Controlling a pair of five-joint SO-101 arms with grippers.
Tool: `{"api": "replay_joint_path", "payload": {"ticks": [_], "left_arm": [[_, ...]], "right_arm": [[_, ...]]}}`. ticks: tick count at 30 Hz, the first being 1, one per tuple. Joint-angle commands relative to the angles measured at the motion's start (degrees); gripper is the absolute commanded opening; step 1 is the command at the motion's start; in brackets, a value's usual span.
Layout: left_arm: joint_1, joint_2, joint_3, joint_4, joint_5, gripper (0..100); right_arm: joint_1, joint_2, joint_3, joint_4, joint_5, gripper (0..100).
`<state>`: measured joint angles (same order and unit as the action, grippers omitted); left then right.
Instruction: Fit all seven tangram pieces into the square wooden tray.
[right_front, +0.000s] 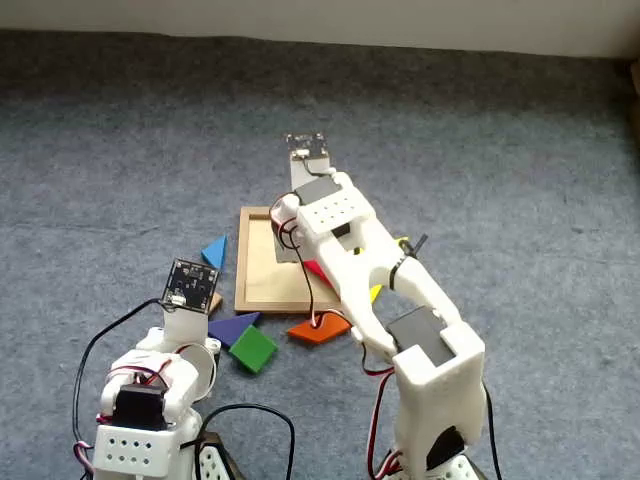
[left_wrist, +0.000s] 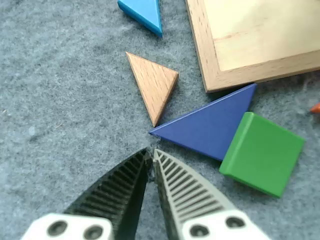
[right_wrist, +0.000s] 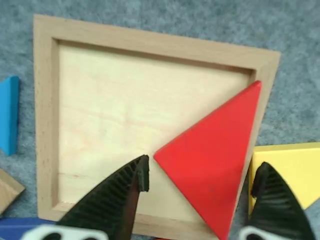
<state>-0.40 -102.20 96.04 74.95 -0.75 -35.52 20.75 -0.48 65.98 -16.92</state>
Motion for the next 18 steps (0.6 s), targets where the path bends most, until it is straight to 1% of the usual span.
{"api": "replay_joint_path", "payload": {"ticks": [1,6,8,10,15,16,18], "left_arm": [[-0.84,-0.48,1.1,0.26,0.44,1],[-0.84,-0.48,1.1,0.26,0.44,1],[-0.84,-0.48,1.1,0.26,0.44,1],[-0.84,-0.48,1.1,0.26,0.44,1],[-0.84,-0.48,1.1,0.26,0.44,1],[-0.84,-0.48,1.1,0.26,0.44,1],[-0.84,-0.48,1.1,0.26,0.44,1]], "right_arm": [[-0.22,-1.54,-3.3,-1.19,0.09,32.1],[0.31,-2.86,-3.38,0.31,5.19,32.0],[0.04,-4.97,-3.3,2.07,6.07,30.0],[0.04,-7.6,-3.21,3.65,6.33,23.9],[0.48,-12.88,-2.59,4.09,11.78,3.2],[0.48,-12.97,-1.98,4.7,13.1,0.4],[0.48,-12.7,-0.31,5.49,15.38,0.9]]}}
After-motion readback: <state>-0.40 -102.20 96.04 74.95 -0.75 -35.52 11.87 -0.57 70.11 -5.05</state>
